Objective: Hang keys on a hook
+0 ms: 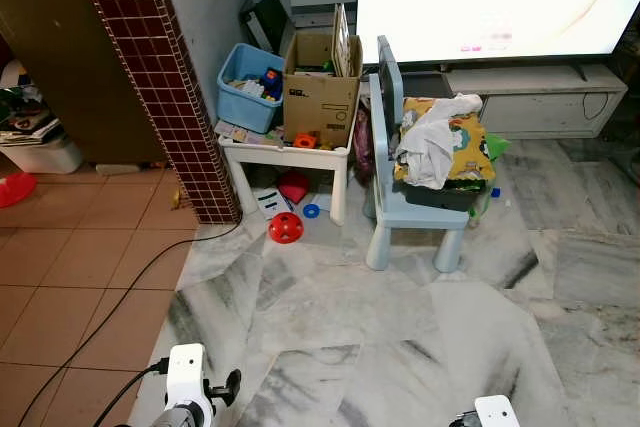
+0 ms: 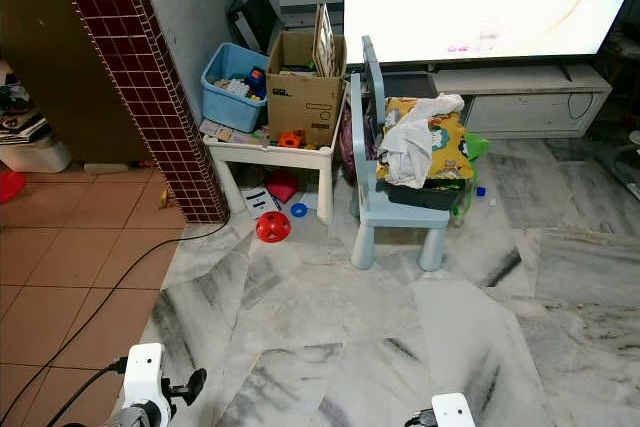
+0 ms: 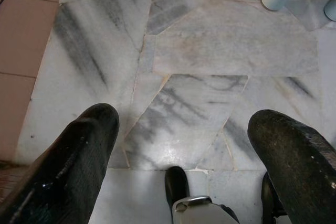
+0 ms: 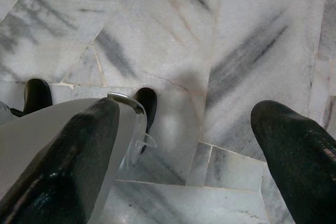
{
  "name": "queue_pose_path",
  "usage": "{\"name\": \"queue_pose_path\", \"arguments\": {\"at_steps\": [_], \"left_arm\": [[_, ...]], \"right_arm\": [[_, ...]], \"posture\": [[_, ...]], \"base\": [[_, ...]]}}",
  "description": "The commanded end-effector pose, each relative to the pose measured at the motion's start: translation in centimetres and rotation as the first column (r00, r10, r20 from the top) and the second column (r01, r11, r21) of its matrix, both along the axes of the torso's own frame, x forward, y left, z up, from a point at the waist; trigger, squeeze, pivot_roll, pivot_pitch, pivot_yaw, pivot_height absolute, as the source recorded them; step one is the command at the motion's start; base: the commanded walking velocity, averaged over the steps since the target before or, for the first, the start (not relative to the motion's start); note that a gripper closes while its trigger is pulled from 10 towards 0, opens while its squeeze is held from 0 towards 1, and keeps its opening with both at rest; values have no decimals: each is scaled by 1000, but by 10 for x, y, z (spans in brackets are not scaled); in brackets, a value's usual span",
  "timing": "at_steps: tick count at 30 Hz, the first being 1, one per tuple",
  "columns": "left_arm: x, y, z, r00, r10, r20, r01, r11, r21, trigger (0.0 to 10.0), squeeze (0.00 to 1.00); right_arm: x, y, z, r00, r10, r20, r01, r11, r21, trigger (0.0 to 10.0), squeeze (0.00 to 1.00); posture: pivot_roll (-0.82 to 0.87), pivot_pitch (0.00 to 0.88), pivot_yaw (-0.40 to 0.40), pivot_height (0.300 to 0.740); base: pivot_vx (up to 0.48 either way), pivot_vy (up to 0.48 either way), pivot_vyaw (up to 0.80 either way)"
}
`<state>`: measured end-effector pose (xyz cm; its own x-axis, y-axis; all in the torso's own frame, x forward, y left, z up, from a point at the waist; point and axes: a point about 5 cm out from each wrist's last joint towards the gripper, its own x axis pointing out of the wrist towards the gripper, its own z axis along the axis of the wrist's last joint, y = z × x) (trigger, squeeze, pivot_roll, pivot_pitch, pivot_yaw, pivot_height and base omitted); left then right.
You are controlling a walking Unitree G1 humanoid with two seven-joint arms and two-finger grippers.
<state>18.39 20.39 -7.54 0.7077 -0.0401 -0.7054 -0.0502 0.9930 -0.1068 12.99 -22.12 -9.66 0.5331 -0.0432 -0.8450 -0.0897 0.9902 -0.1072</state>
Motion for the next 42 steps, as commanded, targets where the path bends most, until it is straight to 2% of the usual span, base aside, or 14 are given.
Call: {"name": "queue_pose_path", "arguments": {"at_steps": [1,39,42], "left_arm": [[-25,-23,-19,978,-70,-197,86,993,76,10000,0],[-25,-23,-19,977,-64,-202,81,994,74,10000,0],[-28,-20,-21,971,-62,-230,85,992,94,10000,0]], "right_arm": [[10,10,-1,996,-83,-23,83,996,26,10000,0],[9,11,-1,997,-66,-44,66,998,13,10000,0],[10,13,-2,994,-108,-33,109,993,35,10000,0]], "posture": [[-86,0,40,740],[-85,0,36,740],[-86,0,40,740]], "base": [[0,0,0],[0,0,0],[0,0,0]]}}
